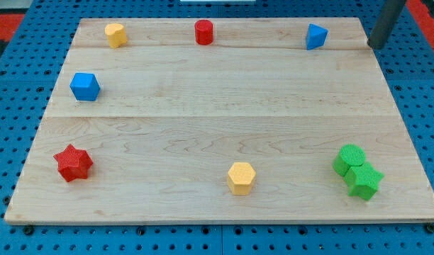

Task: Slide the blue triangle to the center of the board

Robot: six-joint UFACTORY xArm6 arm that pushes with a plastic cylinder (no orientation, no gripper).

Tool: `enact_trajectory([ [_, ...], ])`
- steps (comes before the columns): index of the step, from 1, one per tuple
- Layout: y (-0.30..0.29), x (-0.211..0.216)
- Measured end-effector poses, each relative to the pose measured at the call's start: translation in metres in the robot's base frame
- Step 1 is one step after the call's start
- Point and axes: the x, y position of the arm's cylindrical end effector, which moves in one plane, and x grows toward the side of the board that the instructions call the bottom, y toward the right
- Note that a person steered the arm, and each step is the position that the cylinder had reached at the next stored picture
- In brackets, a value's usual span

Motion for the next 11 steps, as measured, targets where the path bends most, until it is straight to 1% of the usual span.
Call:
enact_trajectory([
  [1, -0.040, -0.014],
  [3, -0.080, -0.021],
  [4, -0.096, -0.030],
  [5, -0.086, -0.034],
  [6, -0.152, 0.008],
  [7, -0.196, 0.030],
  [8, -0.186, 0.031],
  [9, -0.139, -0.001],
  [10, -0.143, -0.038],
  [11, -0.245, 0.014],
])
